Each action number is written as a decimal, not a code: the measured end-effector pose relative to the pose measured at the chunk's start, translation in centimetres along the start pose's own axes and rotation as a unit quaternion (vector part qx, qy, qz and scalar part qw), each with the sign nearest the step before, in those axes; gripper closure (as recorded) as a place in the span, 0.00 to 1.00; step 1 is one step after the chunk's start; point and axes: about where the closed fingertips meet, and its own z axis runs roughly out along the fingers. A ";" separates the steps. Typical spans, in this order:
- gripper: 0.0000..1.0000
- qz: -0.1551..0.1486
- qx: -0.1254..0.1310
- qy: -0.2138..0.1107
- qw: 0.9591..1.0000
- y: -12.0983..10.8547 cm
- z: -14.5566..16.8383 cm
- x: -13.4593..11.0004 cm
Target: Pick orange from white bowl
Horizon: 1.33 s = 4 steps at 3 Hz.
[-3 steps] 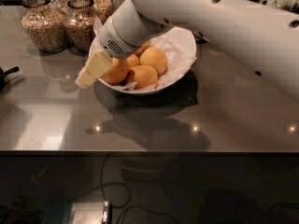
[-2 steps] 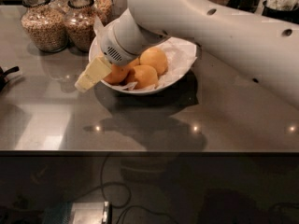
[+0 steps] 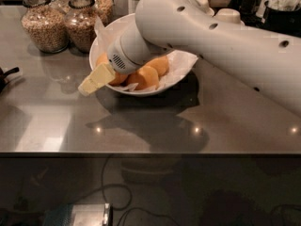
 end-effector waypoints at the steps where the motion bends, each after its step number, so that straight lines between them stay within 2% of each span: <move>1: 0.19 0.000 0.000 0.000 1.000 0.0 0.0 0.0; 4: 0.89 0.000 0.000 0.000 1.000 -0.7 -0.7 -0.7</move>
Offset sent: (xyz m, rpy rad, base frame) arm -0.0003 -0.0004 0.0011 0.0024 -0.0018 -0.0006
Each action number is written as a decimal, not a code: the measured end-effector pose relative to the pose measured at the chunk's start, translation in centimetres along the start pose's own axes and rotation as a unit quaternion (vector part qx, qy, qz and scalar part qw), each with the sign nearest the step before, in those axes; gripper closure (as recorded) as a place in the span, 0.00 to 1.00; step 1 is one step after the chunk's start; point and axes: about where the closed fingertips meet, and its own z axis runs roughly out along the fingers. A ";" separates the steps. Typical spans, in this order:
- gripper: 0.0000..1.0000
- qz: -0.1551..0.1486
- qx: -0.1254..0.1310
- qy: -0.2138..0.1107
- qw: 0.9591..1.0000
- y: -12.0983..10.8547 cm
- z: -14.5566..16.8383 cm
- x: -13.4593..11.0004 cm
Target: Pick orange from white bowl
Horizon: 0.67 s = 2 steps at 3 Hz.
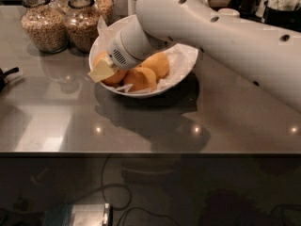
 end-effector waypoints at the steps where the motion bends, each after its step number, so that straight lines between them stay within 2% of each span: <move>1: 1.00 0.002 -0.015 -0.016 1.000 -0.1 -0.7 -0.1; 2: 1.00 0.008 -0.074 -0.075 0.994 -0.2 -4.5 -0.7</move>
Offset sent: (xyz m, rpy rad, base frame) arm -0.0492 -0.0802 0.1188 0.5033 0.0247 0.3050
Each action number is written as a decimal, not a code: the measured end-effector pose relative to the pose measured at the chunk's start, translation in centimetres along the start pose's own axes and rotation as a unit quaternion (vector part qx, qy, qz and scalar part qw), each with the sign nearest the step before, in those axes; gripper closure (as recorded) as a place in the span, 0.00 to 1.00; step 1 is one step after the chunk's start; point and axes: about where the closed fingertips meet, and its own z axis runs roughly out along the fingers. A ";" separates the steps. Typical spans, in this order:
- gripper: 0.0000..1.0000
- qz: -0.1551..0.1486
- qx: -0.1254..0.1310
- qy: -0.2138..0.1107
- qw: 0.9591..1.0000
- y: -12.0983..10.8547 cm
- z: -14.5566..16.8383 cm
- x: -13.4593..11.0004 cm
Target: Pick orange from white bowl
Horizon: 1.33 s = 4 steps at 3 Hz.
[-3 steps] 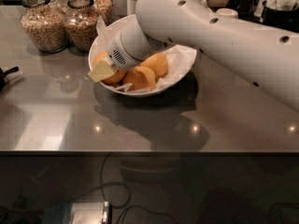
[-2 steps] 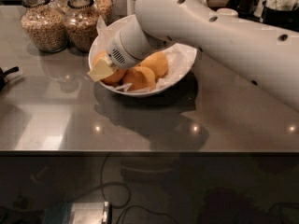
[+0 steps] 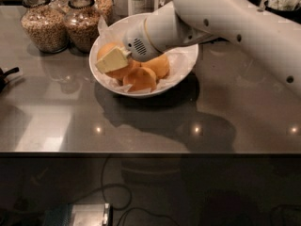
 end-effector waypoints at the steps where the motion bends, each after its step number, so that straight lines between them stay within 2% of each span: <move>1: 1.00 -0.011 -0.050 -0.064 0.997 1.7 -5.3 -1.5; 2: 1.00 -0.042 -0.070 -0.096 0.992 4.4 -9.9 -2.2; 3: 1.00 -0.126 -0.011 -0.087 0.988 8.3 -13.4 -2.0; 4: 1.00 -0.175 0.060 -0.089 0.979 11.0 -14.2 -1.1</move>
Offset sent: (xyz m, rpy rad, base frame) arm -0.1062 -0.0831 0.1198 0.2559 -0.1392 0.2163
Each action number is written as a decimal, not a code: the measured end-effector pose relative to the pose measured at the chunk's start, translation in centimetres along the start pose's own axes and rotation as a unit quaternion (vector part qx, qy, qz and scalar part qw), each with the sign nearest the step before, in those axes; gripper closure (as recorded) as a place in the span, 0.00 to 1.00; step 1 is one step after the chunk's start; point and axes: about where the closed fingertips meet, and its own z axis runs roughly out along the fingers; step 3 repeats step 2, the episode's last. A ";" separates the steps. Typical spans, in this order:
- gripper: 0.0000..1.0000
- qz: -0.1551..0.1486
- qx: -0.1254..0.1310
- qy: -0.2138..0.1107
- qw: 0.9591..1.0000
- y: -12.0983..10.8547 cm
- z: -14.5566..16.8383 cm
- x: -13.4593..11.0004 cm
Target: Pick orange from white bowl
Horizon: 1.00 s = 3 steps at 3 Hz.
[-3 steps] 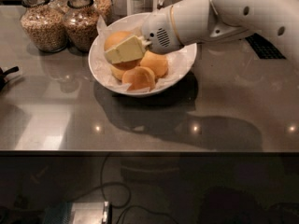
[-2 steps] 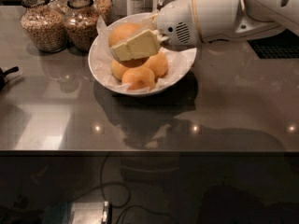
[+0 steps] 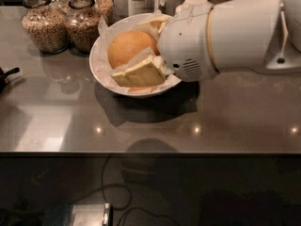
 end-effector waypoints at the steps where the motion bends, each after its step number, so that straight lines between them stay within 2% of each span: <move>1: 1.00 -0.021 0.036 -0.008 0.999 0.9 -2.1 -0.1; 3: 1.00 -0.021 0.036 -0.008 0.999 0.9 -2.1 -0.1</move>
Offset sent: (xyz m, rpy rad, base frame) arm -0.0131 -0.0121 0.0013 0.0118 -0.0540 -0.0346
